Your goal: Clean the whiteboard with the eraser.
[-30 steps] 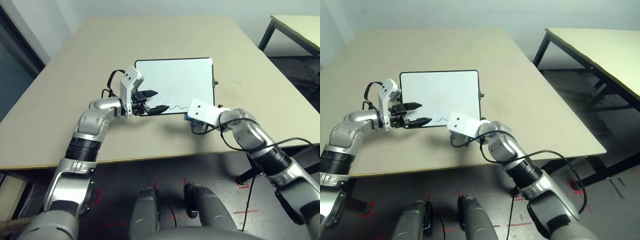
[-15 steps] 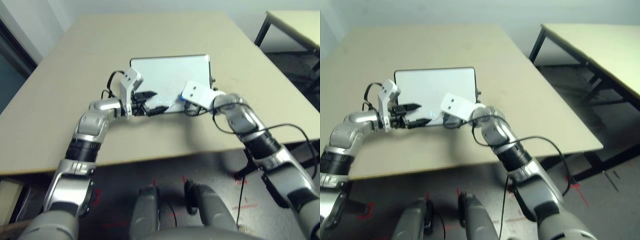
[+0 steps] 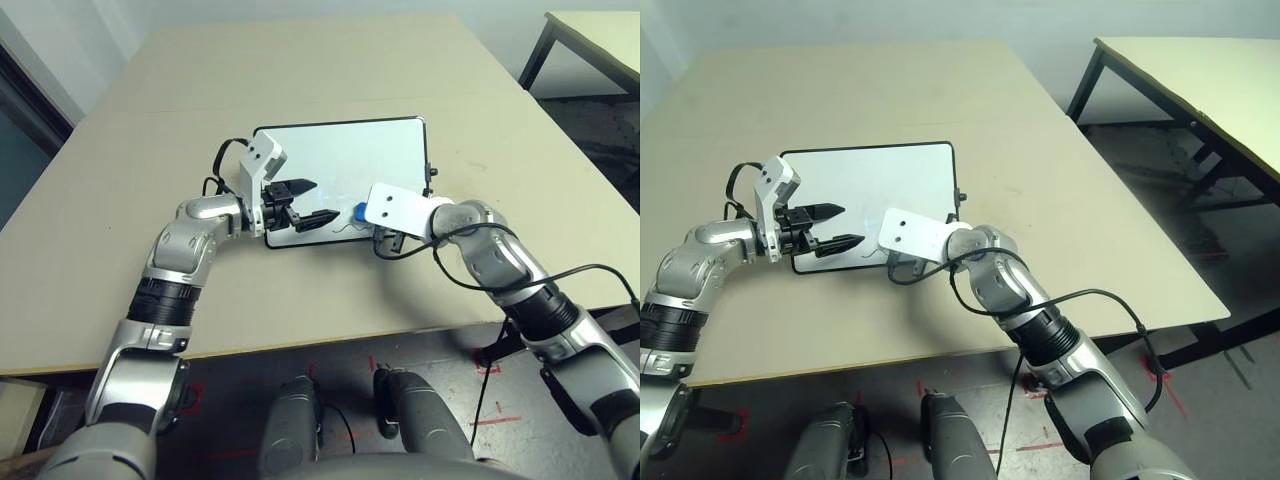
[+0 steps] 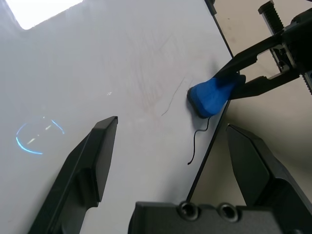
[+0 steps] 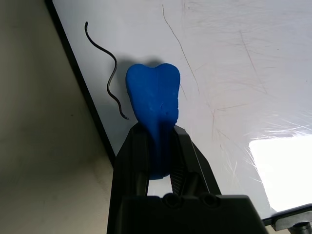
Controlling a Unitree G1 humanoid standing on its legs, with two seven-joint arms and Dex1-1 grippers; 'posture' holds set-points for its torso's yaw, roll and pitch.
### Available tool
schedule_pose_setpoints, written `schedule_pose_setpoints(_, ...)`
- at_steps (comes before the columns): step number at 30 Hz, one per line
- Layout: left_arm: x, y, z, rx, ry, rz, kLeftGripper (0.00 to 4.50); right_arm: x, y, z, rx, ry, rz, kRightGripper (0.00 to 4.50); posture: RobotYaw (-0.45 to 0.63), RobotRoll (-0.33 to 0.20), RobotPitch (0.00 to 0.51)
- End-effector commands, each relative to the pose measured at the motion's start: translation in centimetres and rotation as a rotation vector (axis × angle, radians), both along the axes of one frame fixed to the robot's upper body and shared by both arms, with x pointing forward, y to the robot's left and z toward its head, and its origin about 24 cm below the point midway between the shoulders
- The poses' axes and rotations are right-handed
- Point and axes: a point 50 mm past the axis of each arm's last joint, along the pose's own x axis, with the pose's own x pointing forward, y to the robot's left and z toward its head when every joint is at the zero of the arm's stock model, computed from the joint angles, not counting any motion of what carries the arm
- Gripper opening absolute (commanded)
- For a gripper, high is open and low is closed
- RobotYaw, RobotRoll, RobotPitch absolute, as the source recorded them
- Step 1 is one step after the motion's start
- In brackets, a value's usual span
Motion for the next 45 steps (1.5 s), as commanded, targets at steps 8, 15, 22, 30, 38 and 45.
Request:
schedule_pose_setpoints(8,-1.3,0.4,0.1,0.056,0.063,-0.052,4.5,-0.1,-1.7,-1.9,-0.124,0.063,-0.052,0.54,-0.07,0.0,0.123)
schedule_pose_setpoints(15,-2.5,0.1,0.4,0.086,0.104,-0.099,4.5,-0.8,-1.8,-2.2,-0.177,0.113,-0.016,0.54,-0.07,0.0,0.121)
schedule_pose_setpoints(22,-2.8,-0.1,0.2,0.085,0.115,-0.1,4.5,0.5,-1.3,-0.3,-0.126,0.006,-0.05,0.54,-0.07,0.0,0.123)
schedule_pose_setpoints(30,-2.7,-0.1,0.1,0.082,0.12,-0.097,4.5,0.0,-1.1,-0.9,-0.159,0.044,-0.007,0.54,-0.08,0.0,0.13)
schedule_pose_setpoints(38,-2.8,0.0,-0.1,0.079,0.126,-0.092,4.5,-0.3,-1.5,-1.0,-0.167,0.049,-0.004,0.54,-0.08,0.0,0.135)
schedule_pose_setpoints(45,-2.8,0.0,-0.1,0.078,0.127,-0.086,4.5,-0.5,-0.1,-0.8,-0.134,0.044,0.034,0.54,-0.07,0.0,0.137)
